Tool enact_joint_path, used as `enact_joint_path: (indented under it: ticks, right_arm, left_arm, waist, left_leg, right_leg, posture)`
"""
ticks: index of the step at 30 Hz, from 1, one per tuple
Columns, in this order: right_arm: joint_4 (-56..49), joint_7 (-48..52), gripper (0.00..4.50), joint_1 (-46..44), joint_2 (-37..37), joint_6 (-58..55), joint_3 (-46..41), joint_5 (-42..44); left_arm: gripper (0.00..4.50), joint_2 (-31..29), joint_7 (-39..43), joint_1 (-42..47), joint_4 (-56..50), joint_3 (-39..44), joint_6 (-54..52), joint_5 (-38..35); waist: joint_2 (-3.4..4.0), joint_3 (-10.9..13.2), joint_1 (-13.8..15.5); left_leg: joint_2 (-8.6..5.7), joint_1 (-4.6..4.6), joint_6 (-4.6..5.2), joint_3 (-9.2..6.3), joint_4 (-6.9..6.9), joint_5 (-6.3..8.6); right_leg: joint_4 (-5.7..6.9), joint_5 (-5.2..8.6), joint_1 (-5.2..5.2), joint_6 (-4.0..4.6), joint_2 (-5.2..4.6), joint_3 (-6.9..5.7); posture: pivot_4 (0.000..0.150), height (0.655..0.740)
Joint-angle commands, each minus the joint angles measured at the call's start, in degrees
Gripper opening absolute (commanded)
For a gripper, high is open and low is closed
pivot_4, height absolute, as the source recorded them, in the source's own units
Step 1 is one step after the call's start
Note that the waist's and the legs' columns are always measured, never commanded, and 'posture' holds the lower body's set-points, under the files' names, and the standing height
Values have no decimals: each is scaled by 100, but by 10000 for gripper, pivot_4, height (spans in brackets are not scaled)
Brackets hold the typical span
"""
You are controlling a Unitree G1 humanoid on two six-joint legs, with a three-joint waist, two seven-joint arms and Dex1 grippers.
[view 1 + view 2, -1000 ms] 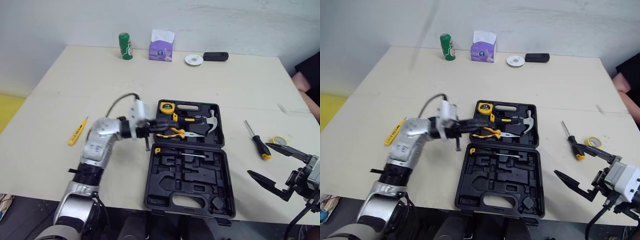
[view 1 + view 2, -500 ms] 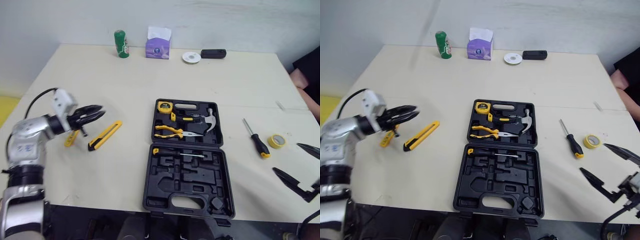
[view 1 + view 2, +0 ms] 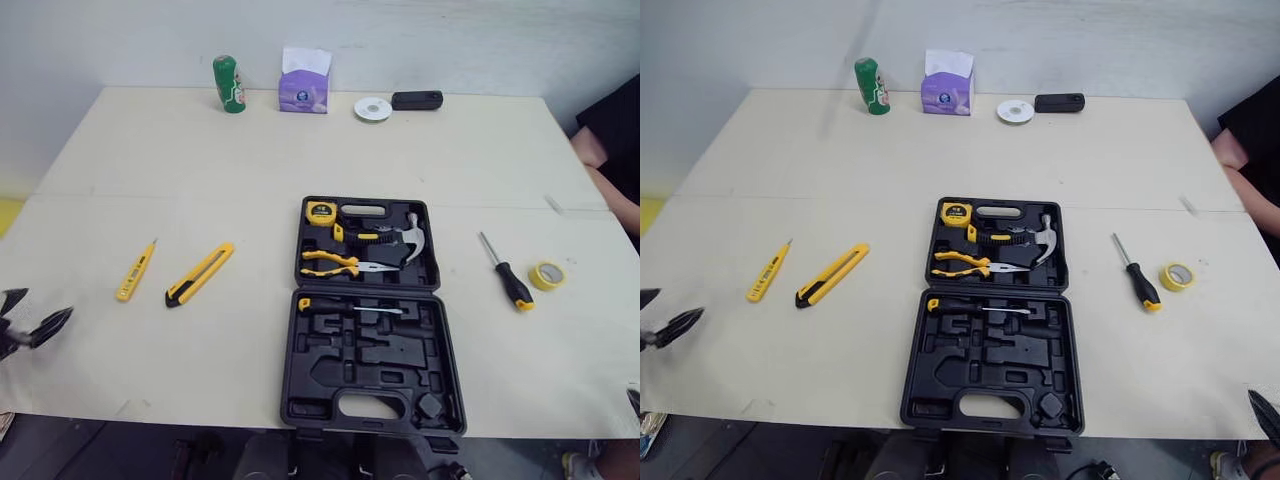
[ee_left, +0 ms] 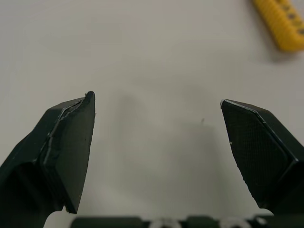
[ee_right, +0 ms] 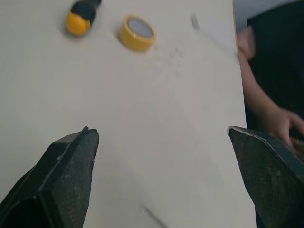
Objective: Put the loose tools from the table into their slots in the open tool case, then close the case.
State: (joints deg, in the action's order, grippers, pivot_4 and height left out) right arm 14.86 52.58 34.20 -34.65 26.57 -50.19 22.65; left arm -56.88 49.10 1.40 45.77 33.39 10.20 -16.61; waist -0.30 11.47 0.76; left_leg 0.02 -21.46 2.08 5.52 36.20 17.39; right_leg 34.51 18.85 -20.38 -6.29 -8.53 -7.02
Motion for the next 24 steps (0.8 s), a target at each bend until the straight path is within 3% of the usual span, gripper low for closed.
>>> enact_joint_path:
  ticks: [1,6,13,24]
  right_arm:
    - [261,-153,45000,250,51,235,-328,105]
    - [363,-319,45000,351,123,351,-336,227]
    - [741,-633,45000,173,-19,718,-182,-112]
    - [725,-476,45000,-359,-327,502,163,170]
  left_arm:
    - [44536,-58,-358,-142,80,380,137,-114]
    - [44536,-84,-766,-454,461,706,198,-171]
    - [44536,161,-855,-577,180,640,284,-263]
    - [44536,709,-1049,-178,-1555,375,-309,-435]
  waist:
    - [-3,-2,18]
    - [2,-4,-14]
    - [-1,-6,-95]
    - [-4,-7,-92]
  left_leg:
    - [0,1,6,0,-2,3]
    - [4,12,7,3,-22,4]
    - [6,15,6,19,-27,4]
    - [7,21,3,27,-12,2]
  right_leg:
    - [1,0,-2,0,0,3]
    - [13,8,-13,18,1,14]
    - [15,9,-18,20,1,24]
    - [37,9,-18,20,1,32]
  posture:
    - [1500,7400]
    - [1500,7400]
    - [1500,7400]
    - [1500,7400]
